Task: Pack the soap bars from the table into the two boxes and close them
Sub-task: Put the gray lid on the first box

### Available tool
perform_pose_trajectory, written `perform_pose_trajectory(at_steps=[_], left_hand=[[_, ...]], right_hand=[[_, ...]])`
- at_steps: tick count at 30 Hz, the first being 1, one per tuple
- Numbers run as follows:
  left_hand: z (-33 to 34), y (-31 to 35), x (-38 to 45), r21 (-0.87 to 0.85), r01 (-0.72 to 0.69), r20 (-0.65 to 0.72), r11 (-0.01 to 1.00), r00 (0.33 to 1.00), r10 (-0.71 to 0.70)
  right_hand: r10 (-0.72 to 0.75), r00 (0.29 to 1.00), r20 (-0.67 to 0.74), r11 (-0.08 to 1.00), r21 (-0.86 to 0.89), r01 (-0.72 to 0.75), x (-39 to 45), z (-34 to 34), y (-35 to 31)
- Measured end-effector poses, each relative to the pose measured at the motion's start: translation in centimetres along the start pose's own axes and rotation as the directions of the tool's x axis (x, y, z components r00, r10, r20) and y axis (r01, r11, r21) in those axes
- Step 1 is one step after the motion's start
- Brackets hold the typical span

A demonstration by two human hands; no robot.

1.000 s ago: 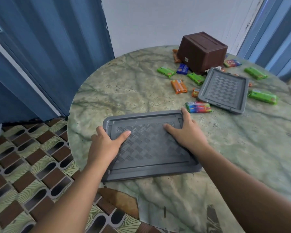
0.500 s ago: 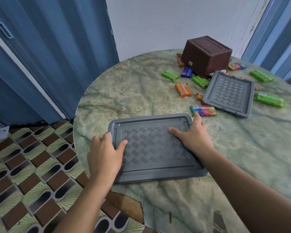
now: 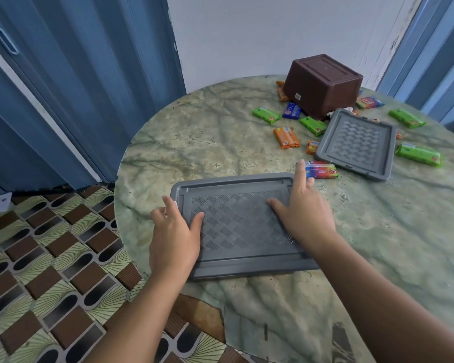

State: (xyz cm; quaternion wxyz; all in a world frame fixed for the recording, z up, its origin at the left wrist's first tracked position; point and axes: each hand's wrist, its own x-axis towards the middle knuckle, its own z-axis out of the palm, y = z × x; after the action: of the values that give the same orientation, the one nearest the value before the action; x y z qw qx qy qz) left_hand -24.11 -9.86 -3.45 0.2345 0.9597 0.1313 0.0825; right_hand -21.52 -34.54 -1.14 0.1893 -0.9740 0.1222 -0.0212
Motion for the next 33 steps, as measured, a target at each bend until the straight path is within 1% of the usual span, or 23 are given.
perform_pose_trajectory(at_steps=[2,3,4,5,6,7,8,9,10,12,16,20,22,24,26,28,30,33], left_hand=[[0.0,-0.2,0.1,-0.02,0.008,0.01,1.0,1.0,-0.008],[-0.1,-0.2,0.2,-0.031,0.01,0.011,0.999,1.0,-0.009],[-0.1,-0.2,0.3,-0.04,0.011,0.011,0.999,1.0,-0.011],[0.0,-0.3,0.3,-0.048,0.01,0.01,0.999,1.0,-0.009],[0.0,-0.3,0.3,-0.052,0.006,0.008,0.999,1.0,-0.006],[0.0,-0.3,0.3,-0.055,0.003,0.006,0.998,1.0,-0.003],[0.0,-0.4,0.3,-0.056,0.002,0.007,0.998,1.0,-0.001],[0.0,-0.3,0.3,-0.056,0.0,0.007,0.998,1.0,0.0],[0.0,-0.3,0.3,-0.055,0.0,0.008,0.998,1.0,0.0],[-0.1,-0.3,0.3,-0.056,0.005,0.008,0.998,1.0,-0.005],[0.1,-0.3,0.4,-0.044,0.019,0.016,0.999,1.0,-0.018],[0.0,0.4,0.9,0.015,0.027,0.008,1.0,1.0,-0.027],[-0.4,1.3,1.1,0.067,-0.03,-0.051,0.997,0.998,0.034],[-0.5,3.0,1.3,0.094,-0.139,-0.119,0.986,0.981,0.15],[-0.3,5.5,1.3,0.043,-0.239,-0.137,0.97,0.96,0.242],[0.2,8.7,1.1,-0.074,-0.296,-0.093,0.952,0.953,0.289],[0.9,12.5,1.0,-0.193,-0.301,-0.037,0.934,0.954,0.299],[2.9,19.4,1.0,-0.304,-0.281,0.024,0.91,0.953,0.302]], right_hand=[[-0.027,1.0,-0.004,1.0,0.011,0.027,-0.4,-0.1,0.0],[-0.002,1.0,-0.016,0.998,0.067,0.003,-0.4,-0.1,0.3],[0.062,0.998,-0.008,0.985,0.161,-0.06,-0.3,-0.3,0.7],[0.162,0.986,0.049,0.94,0.295,-0.169,-0.2,-0.7,1.0],[0.252,0.955,0.157,0.837,0.459,-0.297,0.0,-0.9,1.4],[0.303,0.911,0.279,0.697,0.587,-0.412,0.3,-0.8,2.0],[0.307,0.866,0.395,0.572,0.651,-0.5,0.5,-0.9,2.4],[0.284,0.835,0.472,0.499,0.671,-0.549,0.7,-0.9,2.8],[0.266,0.818,0.51,0.474,0.67,-0.572,0.9,-0.8,3.2],[0.263,0.812,0.522,0.46,0.671,-0.581,1.3,-0.2,3.5],[0.307,0.844,0.44,0.527,0.66,-0.536,1.4,0.5,3.3],[0.288,0.84,0.46,0.529,0.654,-0.54,1.9,0.7,3.8],[0.276,0.835,0.475,0.524,0.654,-0.546,2.1,0.8,4.2],[0.235,0.854,0.465,0.524,0.679,-0.514,2.3,0.6,4.6],[0.229,0.88,0.416,0.513,0.717,-0.473,3.0,0.4,5.5],[0.255,0.901,0.351,0.511,0.742,-0.434,4.4,-0.3,6.9],[0.266,0.918,0.294,0.565,0.724,-0.395,6.2,-1.2,8.8],[0.264,0.94,0.215,0.652,0.679,-0.338,9.4,-2.8,12.6]])
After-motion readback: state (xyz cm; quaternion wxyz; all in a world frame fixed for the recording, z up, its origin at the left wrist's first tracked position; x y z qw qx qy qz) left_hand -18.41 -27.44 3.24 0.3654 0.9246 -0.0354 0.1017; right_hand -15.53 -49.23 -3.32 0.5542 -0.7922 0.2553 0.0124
